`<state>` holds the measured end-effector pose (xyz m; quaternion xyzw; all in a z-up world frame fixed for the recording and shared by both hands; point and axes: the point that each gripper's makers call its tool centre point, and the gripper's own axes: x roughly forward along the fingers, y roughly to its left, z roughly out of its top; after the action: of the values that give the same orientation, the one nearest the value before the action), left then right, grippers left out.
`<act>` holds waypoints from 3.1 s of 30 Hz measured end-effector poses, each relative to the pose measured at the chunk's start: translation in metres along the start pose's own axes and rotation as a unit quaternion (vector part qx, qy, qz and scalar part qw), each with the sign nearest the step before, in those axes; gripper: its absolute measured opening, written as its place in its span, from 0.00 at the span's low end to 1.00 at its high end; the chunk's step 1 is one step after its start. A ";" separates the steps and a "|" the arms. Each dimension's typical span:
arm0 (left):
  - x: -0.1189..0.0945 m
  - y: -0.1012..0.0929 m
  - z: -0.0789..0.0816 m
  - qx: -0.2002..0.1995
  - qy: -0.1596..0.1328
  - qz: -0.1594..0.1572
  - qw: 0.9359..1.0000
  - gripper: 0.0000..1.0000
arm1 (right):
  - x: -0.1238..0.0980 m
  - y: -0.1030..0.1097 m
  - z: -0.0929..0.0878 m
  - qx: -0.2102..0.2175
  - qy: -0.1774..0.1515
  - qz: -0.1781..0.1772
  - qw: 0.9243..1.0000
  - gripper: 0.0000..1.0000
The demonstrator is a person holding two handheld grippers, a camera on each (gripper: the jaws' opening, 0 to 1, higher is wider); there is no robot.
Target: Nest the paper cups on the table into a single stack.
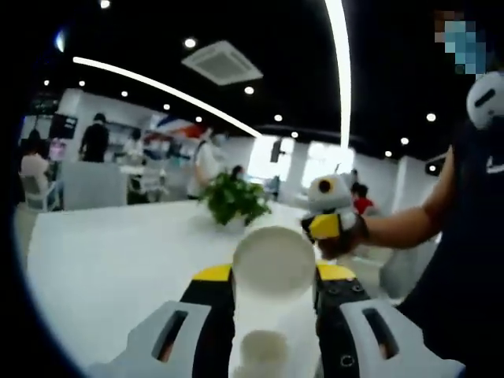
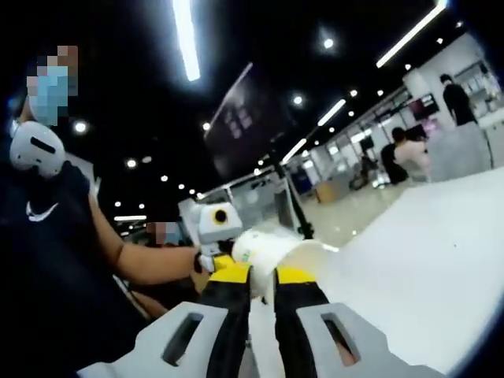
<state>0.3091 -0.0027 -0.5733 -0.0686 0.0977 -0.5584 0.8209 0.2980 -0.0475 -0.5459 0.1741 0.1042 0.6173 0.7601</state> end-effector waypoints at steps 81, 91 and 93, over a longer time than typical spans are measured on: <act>-0.107 0.033 -0.108 0.033 0.081 0.238 0.967 0.98 | 0.007 -0.020 -0.069 -0.320 0.477 -0.038 0.818 0.00; -0.105 0.033 -0.110 0.034 0.084 0.236 0.967 0.98 | 0.008 -0.024 -0.092 -0.307 0.478 -0.039 0.822 0.00; -0.105 0.033 -0.110 0.035 0.085 0.236 0.967 0.98 | 0.009 -0.024 -0.097 -0.304 0.478 -0.039 0.823 0.00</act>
<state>0.2753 0.1063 -0.6792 0.0326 0.1612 -0.3558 0.9200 0.2852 -0.0302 -0.6443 -0.3866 0.2679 0.5938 0.6528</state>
